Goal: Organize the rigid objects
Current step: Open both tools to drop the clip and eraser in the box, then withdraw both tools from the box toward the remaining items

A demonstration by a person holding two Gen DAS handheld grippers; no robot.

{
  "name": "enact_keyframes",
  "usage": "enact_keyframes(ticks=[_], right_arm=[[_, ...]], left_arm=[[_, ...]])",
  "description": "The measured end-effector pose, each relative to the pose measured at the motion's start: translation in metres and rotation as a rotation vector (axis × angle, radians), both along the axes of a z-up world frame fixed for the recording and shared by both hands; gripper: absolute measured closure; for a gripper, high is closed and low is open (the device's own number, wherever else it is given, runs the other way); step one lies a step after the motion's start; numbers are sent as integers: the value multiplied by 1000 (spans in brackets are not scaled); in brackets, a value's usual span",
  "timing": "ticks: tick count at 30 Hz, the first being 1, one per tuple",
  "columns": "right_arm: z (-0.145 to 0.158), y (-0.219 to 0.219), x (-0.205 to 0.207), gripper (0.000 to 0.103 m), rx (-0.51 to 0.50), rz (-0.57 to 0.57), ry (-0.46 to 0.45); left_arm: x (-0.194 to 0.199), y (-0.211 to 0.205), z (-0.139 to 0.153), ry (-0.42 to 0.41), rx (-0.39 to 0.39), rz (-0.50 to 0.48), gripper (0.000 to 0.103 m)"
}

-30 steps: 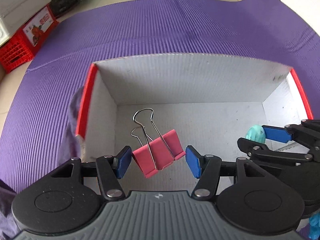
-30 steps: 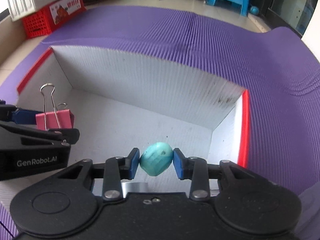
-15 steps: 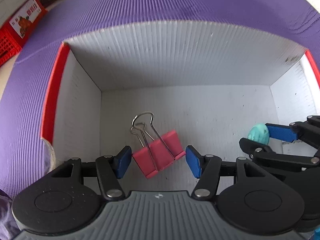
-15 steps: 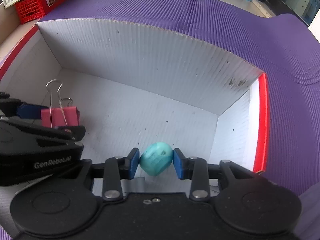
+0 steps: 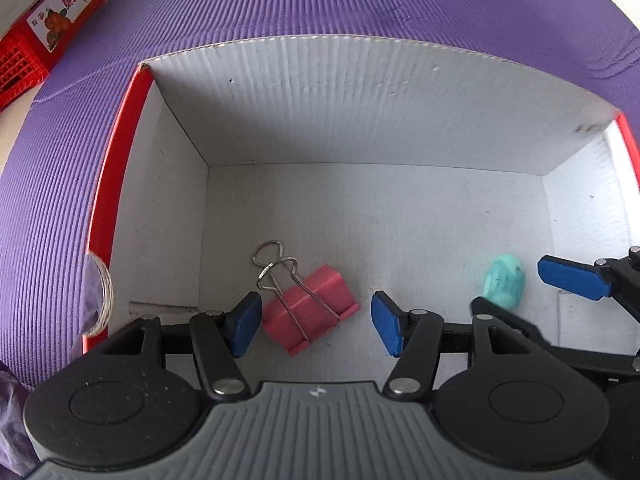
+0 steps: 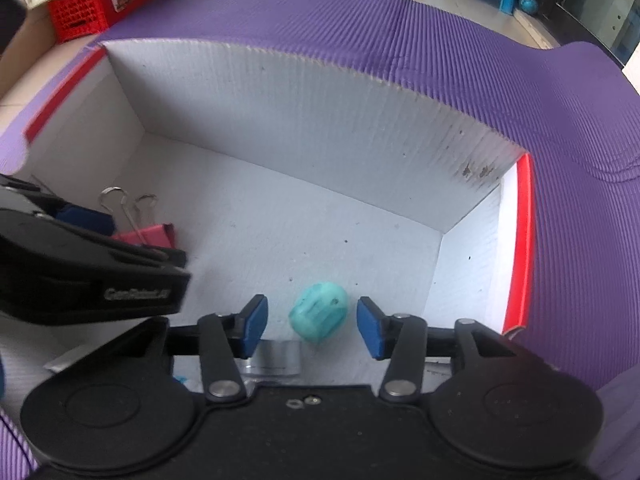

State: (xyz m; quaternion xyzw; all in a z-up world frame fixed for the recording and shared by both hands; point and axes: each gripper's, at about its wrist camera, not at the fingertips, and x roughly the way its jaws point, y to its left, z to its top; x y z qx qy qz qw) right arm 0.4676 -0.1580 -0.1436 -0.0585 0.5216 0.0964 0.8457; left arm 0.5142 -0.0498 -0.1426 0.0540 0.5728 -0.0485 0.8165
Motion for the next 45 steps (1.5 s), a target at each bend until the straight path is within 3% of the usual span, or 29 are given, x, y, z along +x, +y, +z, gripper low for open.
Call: enact_keyframes(ticks=[5,7,11,20,35,40,45], right_arm=[[12,-4,-12,37,11,12,-51],[17,-9,-17,20,9,-4,-70],[31,-19,-27,20,51,-19,-93],[61,-27,-55,19,100,-9,-143],[124,-29,-131,15,162,31,-227],[139,-30,-162,14,168,53,-264],[148,-38,-193,13,190,56,-290]], left_arm=[[-10,-2,13,-30,7,2,39],[-14,0,19,-35,-5,7,39],[-29,1,32,-60,-21,10,33],[-61,-3,74,-126,-34,6,33],[-149,16,142,-256,-76,-9,33],[-181,19,152,-290,-84,-15,33],[-214,21,164,-334,-100,-18,23]])
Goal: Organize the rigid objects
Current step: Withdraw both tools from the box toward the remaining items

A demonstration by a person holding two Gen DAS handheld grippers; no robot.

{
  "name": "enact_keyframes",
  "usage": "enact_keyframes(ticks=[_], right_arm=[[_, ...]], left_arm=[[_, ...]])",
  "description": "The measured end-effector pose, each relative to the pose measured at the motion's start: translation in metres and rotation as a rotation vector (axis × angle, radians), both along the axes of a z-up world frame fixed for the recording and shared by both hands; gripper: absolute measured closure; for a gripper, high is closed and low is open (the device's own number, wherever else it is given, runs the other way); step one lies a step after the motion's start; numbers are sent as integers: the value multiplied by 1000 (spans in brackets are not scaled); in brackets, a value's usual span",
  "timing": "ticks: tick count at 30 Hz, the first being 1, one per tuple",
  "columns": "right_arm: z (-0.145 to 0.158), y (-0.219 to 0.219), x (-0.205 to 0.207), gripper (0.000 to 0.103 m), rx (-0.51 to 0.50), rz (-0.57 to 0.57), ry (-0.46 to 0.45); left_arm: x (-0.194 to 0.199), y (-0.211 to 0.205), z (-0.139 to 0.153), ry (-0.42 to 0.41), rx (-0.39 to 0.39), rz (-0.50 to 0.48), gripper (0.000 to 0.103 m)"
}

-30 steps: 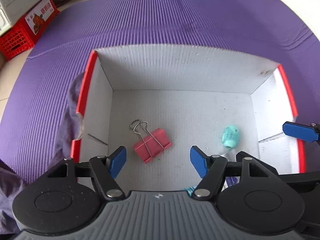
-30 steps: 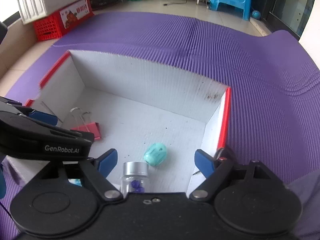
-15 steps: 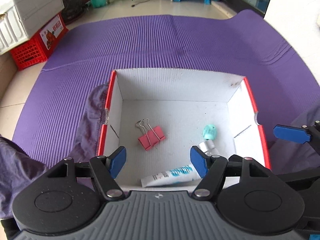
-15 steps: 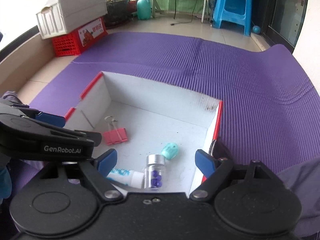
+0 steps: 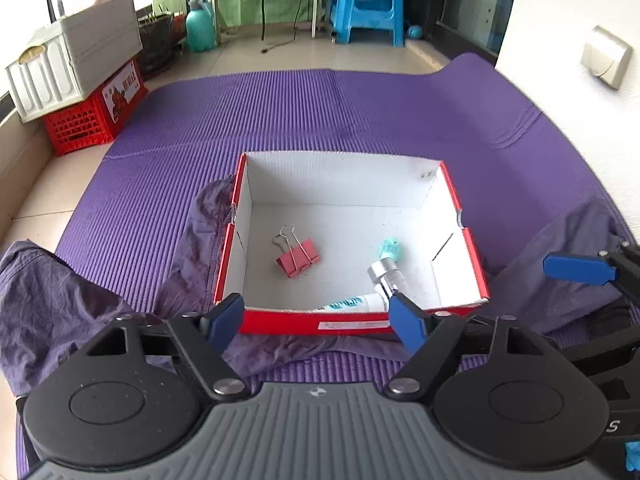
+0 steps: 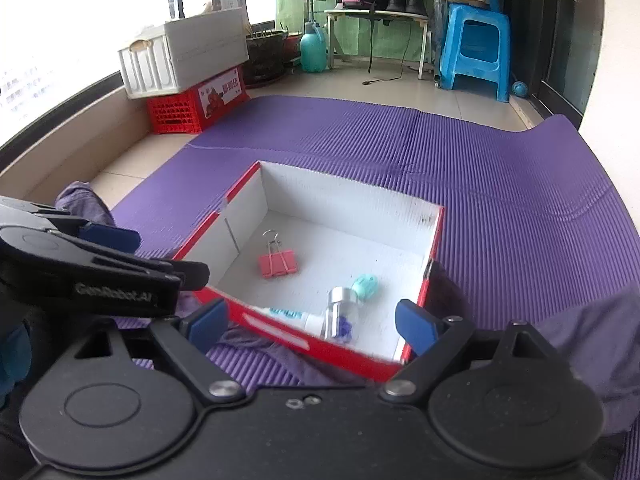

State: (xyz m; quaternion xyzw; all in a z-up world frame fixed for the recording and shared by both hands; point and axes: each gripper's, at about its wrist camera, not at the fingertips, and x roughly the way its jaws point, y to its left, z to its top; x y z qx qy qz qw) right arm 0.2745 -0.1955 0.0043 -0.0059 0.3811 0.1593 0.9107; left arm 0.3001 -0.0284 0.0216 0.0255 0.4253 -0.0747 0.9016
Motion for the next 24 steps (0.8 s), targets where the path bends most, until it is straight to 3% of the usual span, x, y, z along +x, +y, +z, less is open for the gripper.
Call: enact_keyframes(ticks=[10,13,24], right_arm=[[4,-21,-62,9,91,-46,-31],[4,-25,-78,6,103,-49,-38],[-24,-18,-125,2,97,-41,-7]], left_arm=[[-60,13,12,-44,-32,16,16],[-77,20,8,-43,-54,39,0],[-121,36,-26,-24,-49,116,0]])
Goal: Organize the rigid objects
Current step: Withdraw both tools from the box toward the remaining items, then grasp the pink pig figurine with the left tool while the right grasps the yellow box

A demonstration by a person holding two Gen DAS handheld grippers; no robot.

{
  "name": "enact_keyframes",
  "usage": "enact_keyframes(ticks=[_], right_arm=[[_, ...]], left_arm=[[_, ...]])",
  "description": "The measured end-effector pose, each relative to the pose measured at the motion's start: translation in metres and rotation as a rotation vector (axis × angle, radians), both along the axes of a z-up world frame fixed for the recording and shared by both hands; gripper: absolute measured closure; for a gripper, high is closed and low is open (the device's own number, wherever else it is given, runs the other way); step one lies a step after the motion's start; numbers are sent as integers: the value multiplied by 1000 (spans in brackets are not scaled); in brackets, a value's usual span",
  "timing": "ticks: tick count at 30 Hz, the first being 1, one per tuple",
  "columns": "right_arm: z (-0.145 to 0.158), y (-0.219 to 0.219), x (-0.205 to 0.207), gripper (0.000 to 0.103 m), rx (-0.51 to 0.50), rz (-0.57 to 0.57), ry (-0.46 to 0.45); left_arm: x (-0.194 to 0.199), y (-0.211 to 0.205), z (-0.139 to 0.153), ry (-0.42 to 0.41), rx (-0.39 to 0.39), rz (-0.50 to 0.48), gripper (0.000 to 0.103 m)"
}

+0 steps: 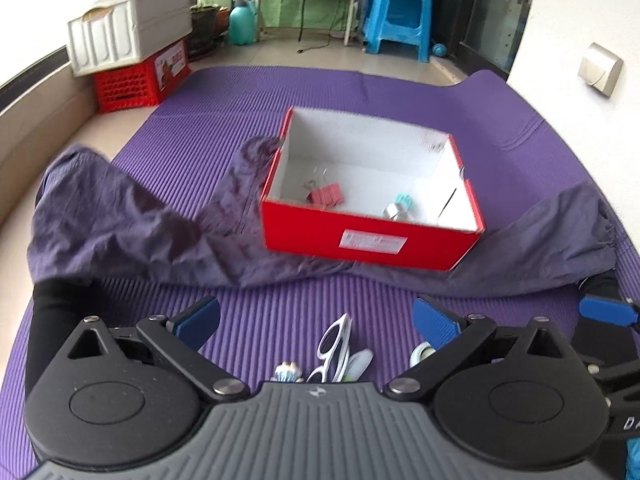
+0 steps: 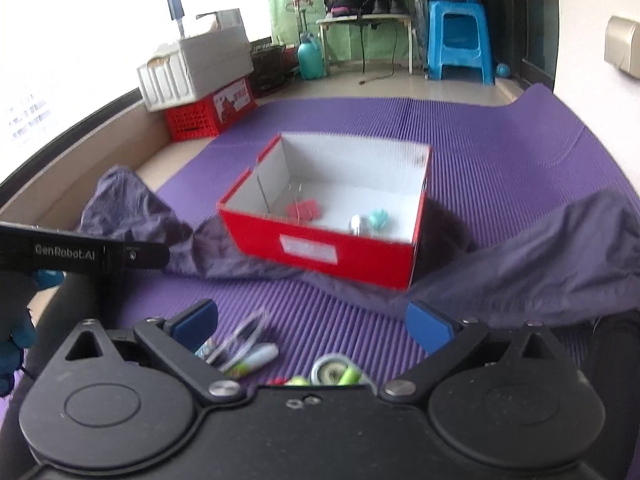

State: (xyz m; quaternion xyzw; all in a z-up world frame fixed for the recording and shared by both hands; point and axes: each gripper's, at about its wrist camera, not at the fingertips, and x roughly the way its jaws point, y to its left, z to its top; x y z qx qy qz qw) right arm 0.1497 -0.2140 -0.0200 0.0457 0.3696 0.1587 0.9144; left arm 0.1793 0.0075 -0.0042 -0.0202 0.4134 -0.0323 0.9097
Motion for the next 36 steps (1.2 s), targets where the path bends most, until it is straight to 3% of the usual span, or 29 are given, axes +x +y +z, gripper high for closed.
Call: enact_keyframes(ticks=[10,20,24,36], right_arm=[[-51,9,-23,2,0,-10,123],[-83,17,-23,4,18,10,235],[-92,22,-21,5,9,20,262],[-115,30,-13,10,-7,12,335]], left_arm=[[-4,19,-58,113,4,63,0],[13,43,-118,268,7,96,0],[18,44,-132,288,36,95,0],[32,52,-159,350,9,116,0]])
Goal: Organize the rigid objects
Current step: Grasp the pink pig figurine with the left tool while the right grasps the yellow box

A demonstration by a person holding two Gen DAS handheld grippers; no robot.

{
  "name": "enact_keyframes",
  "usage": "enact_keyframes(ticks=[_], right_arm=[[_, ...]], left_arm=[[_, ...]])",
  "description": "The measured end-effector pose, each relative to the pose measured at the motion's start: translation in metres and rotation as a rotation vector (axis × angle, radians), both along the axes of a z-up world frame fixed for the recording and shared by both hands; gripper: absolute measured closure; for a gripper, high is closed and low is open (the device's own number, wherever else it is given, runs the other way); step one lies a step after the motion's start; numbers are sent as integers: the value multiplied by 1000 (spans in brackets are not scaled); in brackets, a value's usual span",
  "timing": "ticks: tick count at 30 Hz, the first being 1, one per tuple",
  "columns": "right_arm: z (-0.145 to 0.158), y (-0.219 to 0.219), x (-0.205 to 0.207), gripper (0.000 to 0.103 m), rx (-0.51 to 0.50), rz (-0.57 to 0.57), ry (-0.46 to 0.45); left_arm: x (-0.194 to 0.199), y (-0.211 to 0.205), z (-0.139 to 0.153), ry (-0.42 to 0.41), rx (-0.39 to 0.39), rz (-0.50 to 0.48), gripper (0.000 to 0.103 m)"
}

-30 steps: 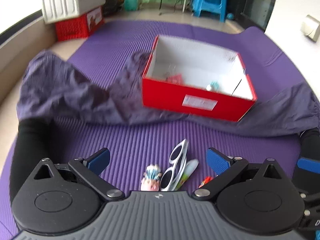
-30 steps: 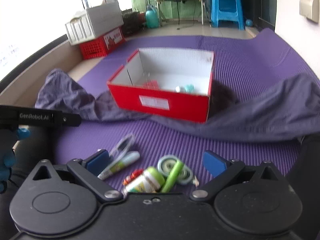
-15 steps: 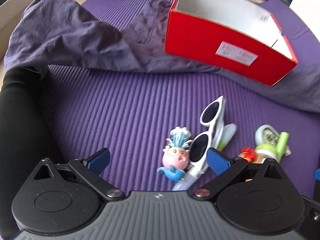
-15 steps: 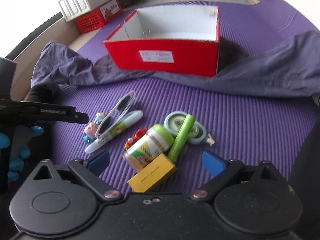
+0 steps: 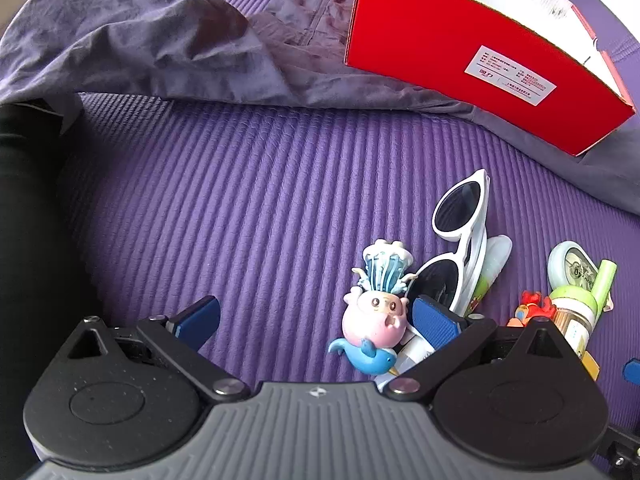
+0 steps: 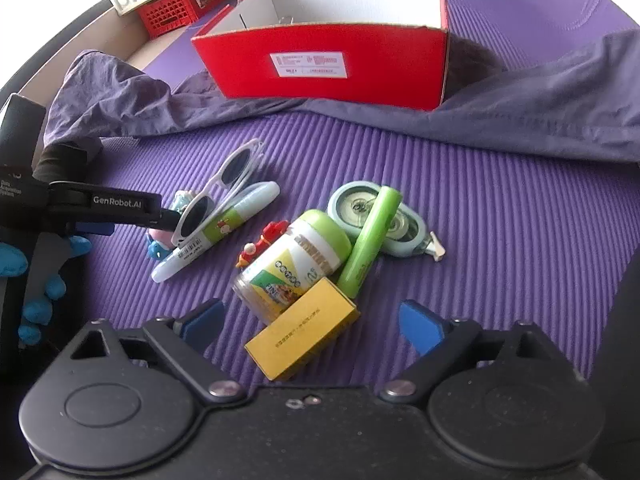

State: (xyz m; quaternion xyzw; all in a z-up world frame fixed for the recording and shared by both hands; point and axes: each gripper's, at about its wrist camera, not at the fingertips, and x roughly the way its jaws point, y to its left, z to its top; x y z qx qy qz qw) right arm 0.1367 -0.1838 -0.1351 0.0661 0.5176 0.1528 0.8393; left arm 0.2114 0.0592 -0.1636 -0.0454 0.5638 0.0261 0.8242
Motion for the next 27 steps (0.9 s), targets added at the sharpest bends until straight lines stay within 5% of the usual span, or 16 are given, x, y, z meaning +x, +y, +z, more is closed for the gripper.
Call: enact_keyframes(ticks=[14,19,27], right_arm=[[-20,22,4,23,-46,12,68],[-27,26,4,39,-65,20,87],[-26,27,1,44,-64,17,89]], left_arm=[[5,-3,-13,16,9,-13,0],[4,-7,-17,16,44,-24,1],[1,-13,-11,-23,51,-53,16]])
